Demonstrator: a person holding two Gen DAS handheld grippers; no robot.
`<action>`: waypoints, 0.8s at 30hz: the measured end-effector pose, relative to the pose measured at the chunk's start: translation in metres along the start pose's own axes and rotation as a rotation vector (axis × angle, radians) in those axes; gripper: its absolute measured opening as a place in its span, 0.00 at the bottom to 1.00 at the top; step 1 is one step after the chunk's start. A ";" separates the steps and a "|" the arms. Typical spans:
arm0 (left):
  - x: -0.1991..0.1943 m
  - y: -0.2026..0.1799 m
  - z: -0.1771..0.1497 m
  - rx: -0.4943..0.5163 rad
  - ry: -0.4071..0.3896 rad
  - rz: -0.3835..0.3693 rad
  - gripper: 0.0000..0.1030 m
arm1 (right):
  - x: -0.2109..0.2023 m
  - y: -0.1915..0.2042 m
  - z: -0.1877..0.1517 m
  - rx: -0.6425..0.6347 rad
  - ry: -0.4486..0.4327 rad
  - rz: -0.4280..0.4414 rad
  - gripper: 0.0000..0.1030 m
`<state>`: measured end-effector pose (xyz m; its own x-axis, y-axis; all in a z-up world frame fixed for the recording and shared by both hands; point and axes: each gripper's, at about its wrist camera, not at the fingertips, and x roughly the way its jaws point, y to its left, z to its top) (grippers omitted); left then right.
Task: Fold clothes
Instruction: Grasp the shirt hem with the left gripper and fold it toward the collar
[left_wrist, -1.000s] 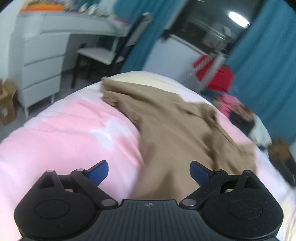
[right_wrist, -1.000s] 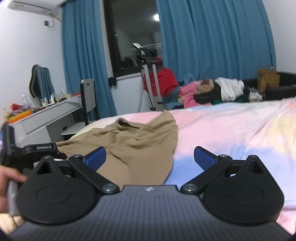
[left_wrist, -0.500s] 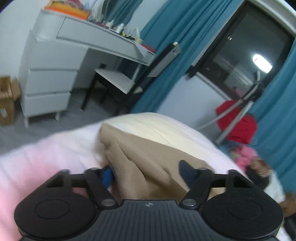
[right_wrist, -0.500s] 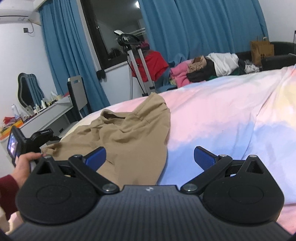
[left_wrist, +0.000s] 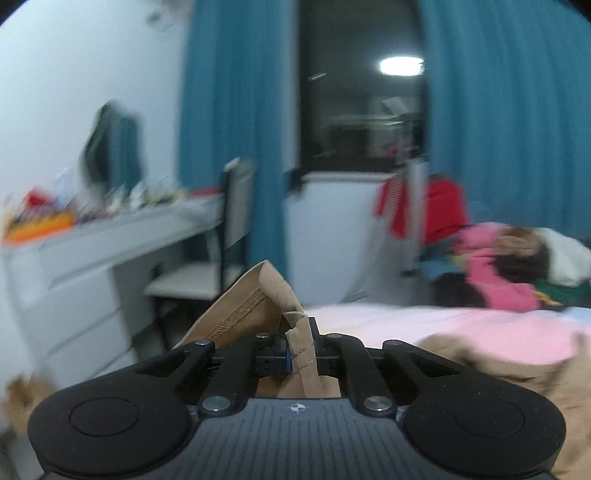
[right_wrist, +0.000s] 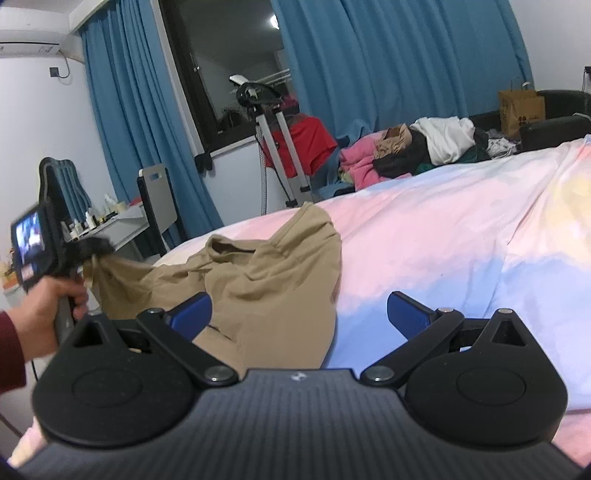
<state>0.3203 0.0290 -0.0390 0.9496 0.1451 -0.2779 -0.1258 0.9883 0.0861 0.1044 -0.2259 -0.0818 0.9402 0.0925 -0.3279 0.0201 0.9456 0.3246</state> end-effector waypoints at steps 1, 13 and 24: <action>-0.002 -0.020 0.007 0.022 -0.015 -0.035 0.06 | -0.002 -0.001 0.001 -0.001 -0.008 -0.004 1.00; 0.012 -0.219 -0.042 0.246 0.138 -0.275 0.11 | -0.006 -0.030 0.007 0.067 -0.026 -0.047 1.00; -0.026 -0.135 -0.055 0.149 0.250 -0.297 0.82 | 0.002 -0.038 0.002 0.079 -0.012 0.002 1.00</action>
<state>0.2971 -0.1059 -0.0958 0.8370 -0.1204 -0.5339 0.2035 0.9740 0.0995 0.1061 -0.2620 -0.0926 0.9443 0.0899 -0.3165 0.0449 0.9177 0.3947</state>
